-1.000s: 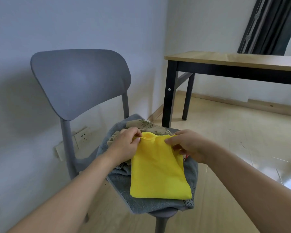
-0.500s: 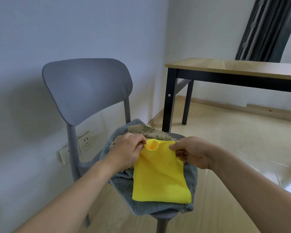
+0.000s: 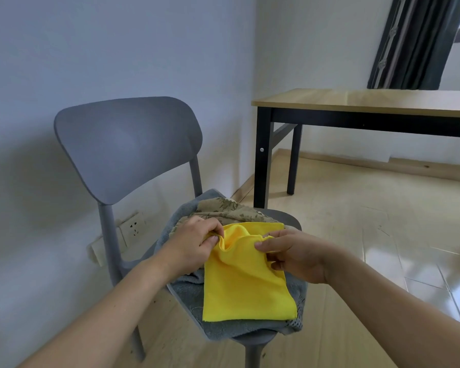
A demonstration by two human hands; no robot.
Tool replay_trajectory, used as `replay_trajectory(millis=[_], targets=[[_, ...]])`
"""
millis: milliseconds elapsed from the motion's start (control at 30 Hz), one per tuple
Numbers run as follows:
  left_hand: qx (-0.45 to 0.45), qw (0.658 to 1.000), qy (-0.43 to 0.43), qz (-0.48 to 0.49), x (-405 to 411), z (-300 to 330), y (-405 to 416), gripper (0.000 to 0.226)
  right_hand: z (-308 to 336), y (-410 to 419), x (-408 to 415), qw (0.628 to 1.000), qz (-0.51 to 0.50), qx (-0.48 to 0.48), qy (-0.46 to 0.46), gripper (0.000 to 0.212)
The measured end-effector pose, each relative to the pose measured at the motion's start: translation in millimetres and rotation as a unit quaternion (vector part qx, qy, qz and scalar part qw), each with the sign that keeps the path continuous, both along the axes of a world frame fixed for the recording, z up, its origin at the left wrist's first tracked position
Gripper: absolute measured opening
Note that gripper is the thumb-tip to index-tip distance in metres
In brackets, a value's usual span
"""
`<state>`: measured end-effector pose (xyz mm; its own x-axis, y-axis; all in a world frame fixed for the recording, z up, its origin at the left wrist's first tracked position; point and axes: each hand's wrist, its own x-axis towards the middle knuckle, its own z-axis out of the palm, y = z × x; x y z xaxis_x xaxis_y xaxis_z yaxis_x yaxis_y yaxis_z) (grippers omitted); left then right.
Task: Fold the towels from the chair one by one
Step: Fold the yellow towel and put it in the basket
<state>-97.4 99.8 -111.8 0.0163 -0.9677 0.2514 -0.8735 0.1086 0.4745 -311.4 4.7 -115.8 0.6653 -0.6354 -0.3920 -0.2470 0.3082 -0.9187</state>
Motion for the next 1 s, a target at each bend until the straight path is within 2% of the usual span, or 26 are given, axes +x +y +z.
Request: replay_trajectory(millis=[67, 100, 167, 200, 267, 300, 333, 367, 433, 533, 567, 633, 733, 900, 1000], targets=[[-0.002, 1.0, 0.003, 0.007, -1, 1, 1, 0.013, 0, 3, 1, 1.0, -0.01, -0.007, -0.022, 0.048], [-0.003, 1.0, 0.003, 0.01, -1, 2, 1, 0.013, 1, 7, 2, 0.999, -0.022, -0.028, -0.017, 0.04], [-0.003, 1.0, -0.002, 0.014, -2, 2, 1, 0.013, 1, 17, 3, 0.989, -0.068, -0.131, 0.015, 0.017], [-0.002, 1.0, -0.005, 0.016, -3, 1, 1, 0.013, -1, 21, 2, 0.97, -0.099, -0.218, 0.039, 0.011], [-0.002, 1.0, -0.01, 0.018, -4, 0, 0, 0.012, -2, 31, -2, 0.894, -0.123, -0.426, 0.059, 0.012], [-0.002, 1.0, -0.015, 0.018, -3, -1, 0, 0.012, -4, 37, -3, 0.861, -0.112, -0.495, 0.041, 0.017], [-0.003, 1.0, -0.022, 0.017, -3, -2, -1, 0.011, -8, 41, -4, 0.843, -0.101, -0.528, 0.02, 0.023], [-0.003, 0.999, -0.03, 0.015, -3, -3, -1, 0.011, -12, 45, -5, 0.845, -0.096, -0.527, -0.001, 0.026], [0.003, 0.999, -0.041, 0.013, -2, -6, -2, 0.011, -18, 50, -3, 0.89, -0.108, -0.441, -0.024, 0.022], [0.011, 0.999, -0.04, 0.011, -1, -8, -2, 0.012, -18, 43, 2, 0.984, -0.101, -0.149, -0.018, 0.014], [0.013, 0.999, -0.038, 0.011, -1, -9, -1, 0.013, -16, 38, 2, 0.995, -0.086, -0.051, -0.019, 0.019], [0.012, 0.999, -0.037, 0.009, -1, -10, -1, 0.014, -13, 30, 4, 0.996, -0.059, 0.061, -0.023, 0.025], [0.013, 0.999, -0.034, 0.012, 0, -11, 0, 0.012, -7, 27, 9, 0.993, -0.044, 0.108, -0.028, 0.02], [0.01, 1.0, -0.028, 0.01, 0, -10, 0, 0.012, -6, 28, 19, 0.988, -0.064, 0.139, -0.025, 0.045], [0.006, 1.0, -0.019, 0.013, -2, -7, 1, 0.012, -4, 31, 24, 0.99, -0.104, 0.093, -0.001, 0.045]])
